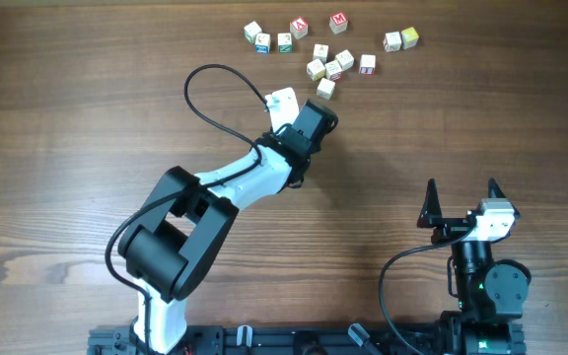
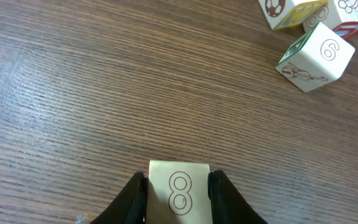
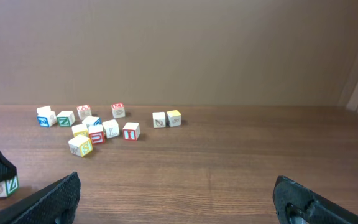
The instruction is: Form a tower
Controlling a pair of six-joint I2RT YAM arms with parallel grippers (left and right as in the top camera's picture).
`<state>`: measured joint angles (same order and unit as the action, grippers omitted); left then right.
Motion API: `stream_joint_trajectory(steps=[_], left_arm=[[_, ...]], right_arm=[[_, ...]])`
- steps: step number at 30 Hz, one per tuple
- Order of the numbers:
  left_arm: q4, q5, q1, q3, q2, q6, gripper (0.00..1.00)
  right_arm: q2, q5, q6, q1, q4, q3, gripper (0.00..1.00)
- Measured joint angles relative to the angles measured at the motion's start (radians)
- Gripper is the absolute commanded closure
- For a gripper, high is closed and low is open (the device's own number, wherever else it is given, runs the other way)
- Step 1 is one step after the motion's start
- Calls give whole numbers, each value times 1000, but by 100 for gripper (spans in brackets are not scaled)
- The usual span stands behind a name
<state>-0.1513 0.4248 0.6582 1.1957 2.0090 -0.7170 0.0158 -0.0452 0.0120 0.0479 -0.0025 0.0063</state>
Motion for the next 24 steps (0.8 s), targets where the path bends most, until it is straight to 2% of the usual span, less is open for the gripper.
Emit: stream_joint_trajectory(steps=[9,12,16,24], left_arm=[[-1,-6,0,-4,-6,150,81],[-5,-6,0,-4,-7,160,78],[-7,-6,0,-4,-7,168,66],[-34,-27,0,-24,-7,176,60]], right_arm=[[0,0,0,0,0,0,0],[0,0,0,0,0,0,1],[0,0,0,0,0,0,0],[0,0,0,0,0,0,0]])
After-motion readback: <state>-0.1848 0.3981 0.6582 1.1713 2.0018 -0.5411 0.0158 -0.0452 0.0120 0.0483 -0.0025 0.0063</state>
